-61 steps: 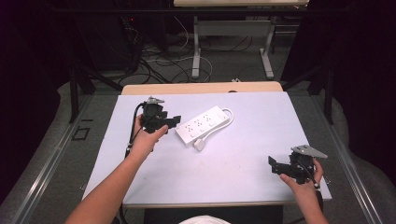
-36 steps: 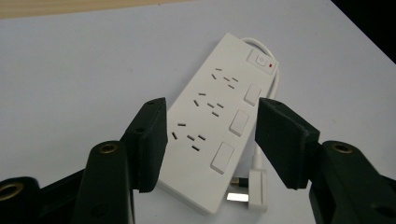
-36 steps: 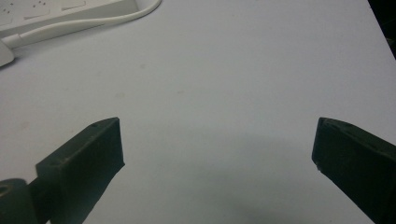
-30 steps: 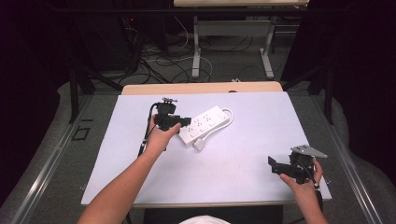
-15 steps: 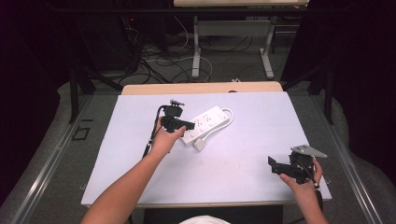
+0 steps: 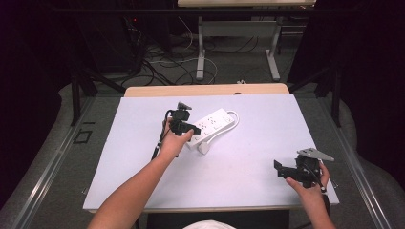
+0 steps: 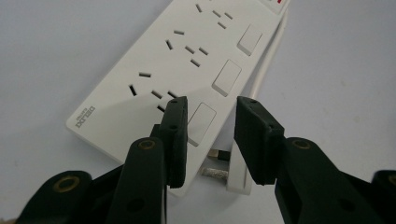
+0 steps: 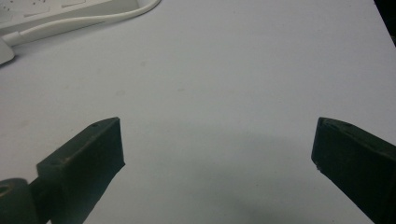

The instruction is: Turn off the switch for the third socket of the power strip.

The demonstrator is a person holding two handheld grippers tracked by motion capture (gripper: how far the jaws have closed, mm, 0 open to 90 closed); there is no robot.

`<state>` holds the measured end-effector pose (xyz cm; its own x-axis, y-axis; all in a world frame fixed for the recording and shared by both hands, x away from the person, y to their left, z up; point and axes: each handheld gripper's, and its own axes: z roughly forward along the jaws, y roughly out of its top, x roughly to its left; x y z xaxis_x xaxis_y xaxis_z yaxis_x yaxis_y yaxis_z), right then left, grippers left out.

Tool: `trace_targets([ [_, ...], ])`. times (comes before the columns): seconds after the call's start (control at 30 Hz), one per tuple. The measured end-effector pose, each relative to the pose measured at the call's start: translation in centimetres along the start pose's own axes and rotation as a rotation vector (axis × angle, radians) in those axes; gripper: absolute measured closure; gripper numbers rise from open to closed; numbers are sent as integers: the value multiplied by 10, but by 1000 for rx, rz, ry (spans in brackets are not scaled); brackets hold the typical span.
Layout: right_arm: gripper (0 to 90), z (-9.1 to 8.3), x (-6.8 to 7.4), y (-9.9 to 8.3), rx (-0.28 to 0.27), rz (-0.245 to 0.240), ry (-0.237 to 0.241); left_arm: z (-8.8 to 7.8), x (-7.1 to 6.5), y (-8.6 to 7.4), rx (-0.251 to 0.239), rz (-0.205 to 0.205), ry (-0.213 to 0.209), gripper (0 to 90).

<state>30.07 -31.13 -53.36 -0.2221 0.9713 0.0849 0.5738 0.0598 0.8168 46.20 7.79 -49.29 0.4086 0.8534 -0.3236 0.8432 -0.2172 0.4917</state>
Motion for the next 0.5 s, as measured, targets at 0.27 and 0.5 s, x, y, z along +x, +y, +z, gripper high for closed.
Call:
trace_targets([
  [0.27, 16, 1, 0, 0, -2, 1, -5, 6, 2, 1, 29, -56, 13, 722],
  [0.5, 18, 1, 1, 0, 0, 1, -5, 10, 6, 2, 44, -104, 26, 750],
])
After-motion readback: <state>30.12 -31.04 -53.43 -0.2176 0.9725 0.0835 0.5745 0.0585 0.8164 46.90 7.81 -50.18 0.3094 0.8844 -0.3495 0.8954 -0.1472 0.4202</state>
